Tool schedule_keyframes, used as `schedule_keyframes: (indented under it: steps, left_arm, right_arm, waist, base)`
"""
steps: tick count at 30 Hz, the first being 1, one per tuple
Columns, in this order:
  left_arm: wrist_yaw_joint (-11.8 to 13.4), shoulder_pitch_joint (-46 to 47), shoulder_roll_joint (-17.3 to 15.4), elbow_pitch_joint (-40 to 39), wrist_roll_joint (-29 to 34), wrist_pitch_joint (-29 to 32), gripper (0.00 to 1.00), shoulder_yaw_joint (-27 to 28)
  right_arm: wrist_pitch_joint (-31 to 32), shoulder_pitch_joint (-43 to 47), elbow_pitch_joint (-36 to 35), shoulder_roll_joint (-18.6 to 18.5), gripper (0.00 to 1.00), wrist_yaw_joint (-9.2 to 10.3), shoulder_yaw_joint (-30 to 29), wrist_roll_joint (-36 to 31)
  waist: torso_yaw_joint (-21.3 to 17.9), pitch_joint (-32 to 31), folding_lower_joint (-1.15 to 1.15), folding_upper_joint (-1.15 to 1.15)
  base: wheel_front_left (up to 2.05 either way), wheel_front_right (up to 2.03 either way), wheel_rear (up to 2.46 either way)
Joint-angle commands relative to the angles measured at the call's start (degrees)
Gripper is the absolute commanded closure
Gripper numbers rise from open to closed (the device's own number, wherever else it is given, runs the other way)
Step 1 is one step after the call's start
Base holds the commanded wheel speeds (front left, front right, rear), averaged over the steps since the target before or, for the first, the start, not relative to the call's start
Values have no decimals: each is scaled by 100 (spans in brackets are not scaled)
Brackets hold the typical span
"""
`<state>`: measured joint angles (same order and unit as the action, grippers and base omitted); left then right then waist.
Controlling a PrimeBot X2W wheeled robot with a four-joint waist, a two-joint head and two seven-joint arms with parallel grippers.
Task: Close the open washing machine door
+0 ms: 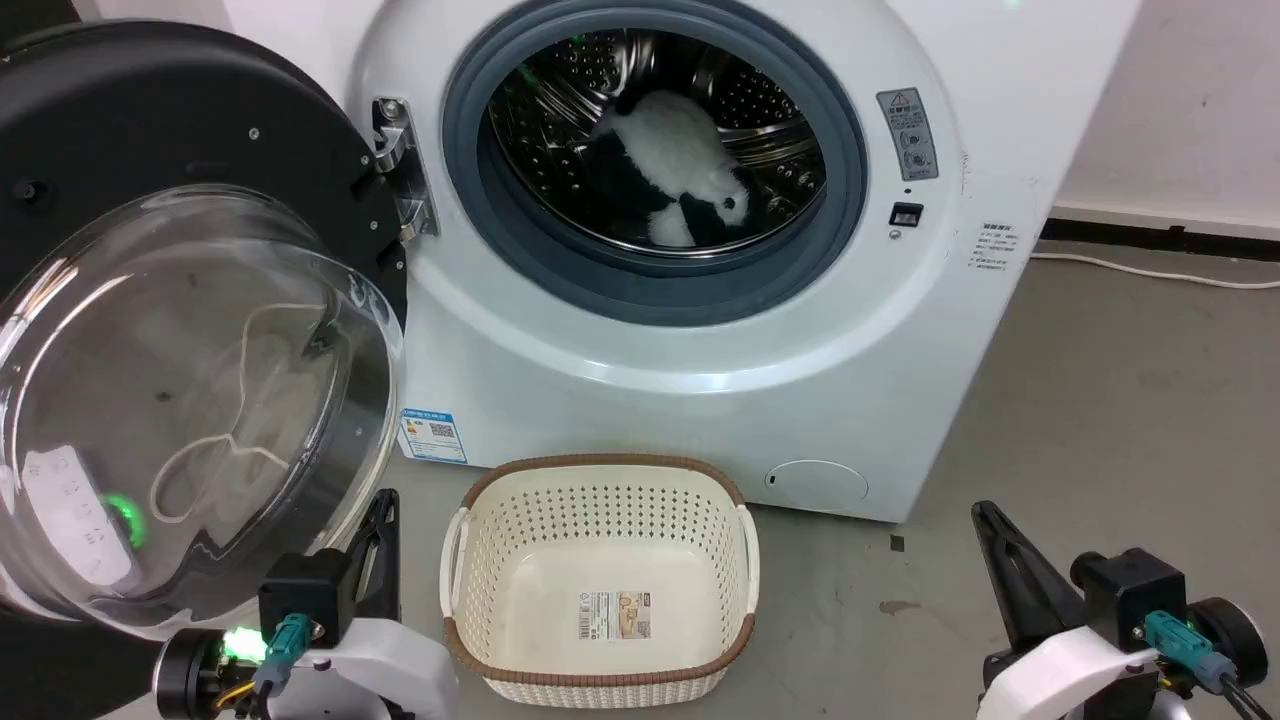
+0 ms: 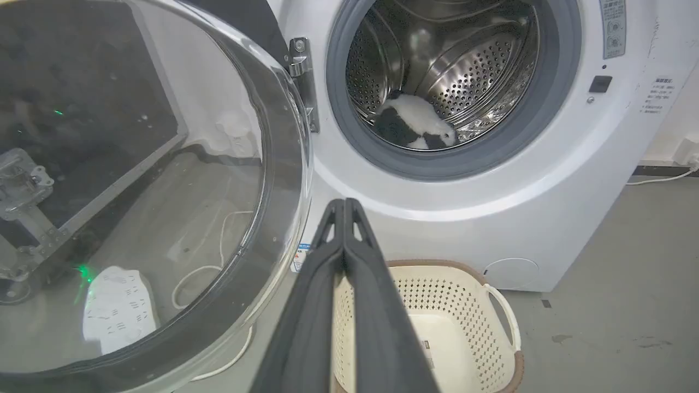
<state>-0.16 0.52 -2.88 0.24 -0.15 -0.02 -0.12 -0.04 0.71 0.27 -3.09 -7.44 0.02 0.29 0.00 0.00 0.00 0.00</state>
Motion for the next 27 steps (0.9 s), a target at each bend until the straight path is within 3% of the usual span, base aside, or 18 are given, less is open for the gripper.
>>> schedule_keyframes:
  steps: [1,27]
  left_arm:
    - [16,-52,1,-24,15,2,100,12]
    - [16,-52,1,-24,15,2,100,12]
  right_arm:
    - [4,-71,-27,22,100,-5,-2,-29]
    - [4,-71,-27,22,100,-5,-2,-29]
  waist:
    - [0,0,0,0]
    - [0,0,0,0]
  base:
    - [0,0,0]
    - [0,0,0]
